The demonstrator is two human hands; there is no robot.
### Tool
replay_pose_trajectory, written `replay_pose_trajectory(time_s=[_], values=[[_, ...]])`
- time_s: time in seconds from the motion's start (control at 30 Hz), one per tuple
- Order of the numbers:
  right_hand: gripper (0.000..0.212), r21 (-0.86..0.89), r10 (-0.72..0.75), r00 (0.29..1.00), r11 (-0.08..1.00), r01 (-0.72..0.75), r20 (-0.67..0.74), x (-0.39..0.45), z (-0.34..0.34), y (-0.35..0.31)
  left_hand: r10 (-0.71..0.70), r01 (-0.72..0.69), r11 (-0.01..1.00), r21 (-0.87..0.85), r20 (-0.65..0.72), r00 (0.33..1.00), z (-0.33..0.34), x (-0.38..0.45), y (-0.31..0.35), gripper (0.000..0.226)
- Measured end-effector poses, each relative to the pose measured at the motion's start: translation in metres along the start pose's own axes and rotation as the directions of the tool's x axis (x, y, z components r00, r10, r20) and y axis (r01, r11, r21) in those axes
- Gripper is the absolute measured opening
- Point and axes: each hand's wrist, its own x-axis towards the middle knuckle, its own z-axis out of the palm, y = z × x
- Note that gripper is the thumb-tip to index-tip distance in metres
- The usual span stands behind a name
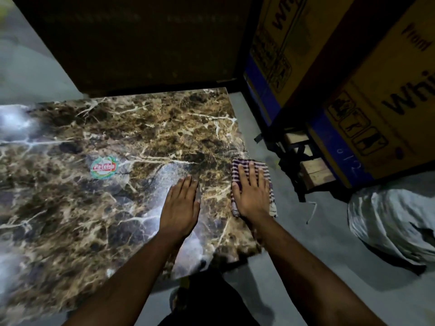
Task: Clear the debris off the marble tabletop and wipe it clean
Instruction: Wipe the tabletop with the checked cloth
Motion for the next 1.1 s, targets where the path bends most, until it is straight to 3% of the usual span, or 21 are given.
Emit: replay_pose_trajectory(time_s=[0.37, 0.6, 0.73, 0.83, 1.1], values=[[0.078, 0.006, -0.091, 0.996, 0.996, 0.091, -0.002, 0.217, -0.030, -0.060, -0.012, 0.012, 1.000, 0.027, -0.018, 1.000, -0.035, 0.197, -0.037, 0.058], [0.064, -0.017, -0.141, 0.990, 0.990, 0.141, -0.026, 0.337, -0.041, -0.090, 0.030, -0.027, 0.998, 0.049, -0.046, 0.999, -0.051, 0.296, -0.060, 0.060], [0.063, -0.064, -0.142, 0.990, 0.988, 0.141, -0.009, 0.362, -0.044, -0.111, -0.014, 0.015, 1.000, 0.022, -0.057, 0.998, -0.059, 0.301, -0.076, 0.060], [0.066, -0.099, -0.260, 0.966, 0.961, 0.259, 0.005, 0.354, -0.036, -0.147, -0.060, 0.060, 0.998, -0.004, -0.079, 0.995, -0.063, 0.288, -0.097, 0.059], [0.064, -0.084, -0.454, 0.890, 0.886, 0.457, 0.052, 0.304, 0.007, -0.310, -0.273, 0.271, 0.962, -0.032, -0.161, 0.948, -0.092, 0.216, -0.201, 0.056]])
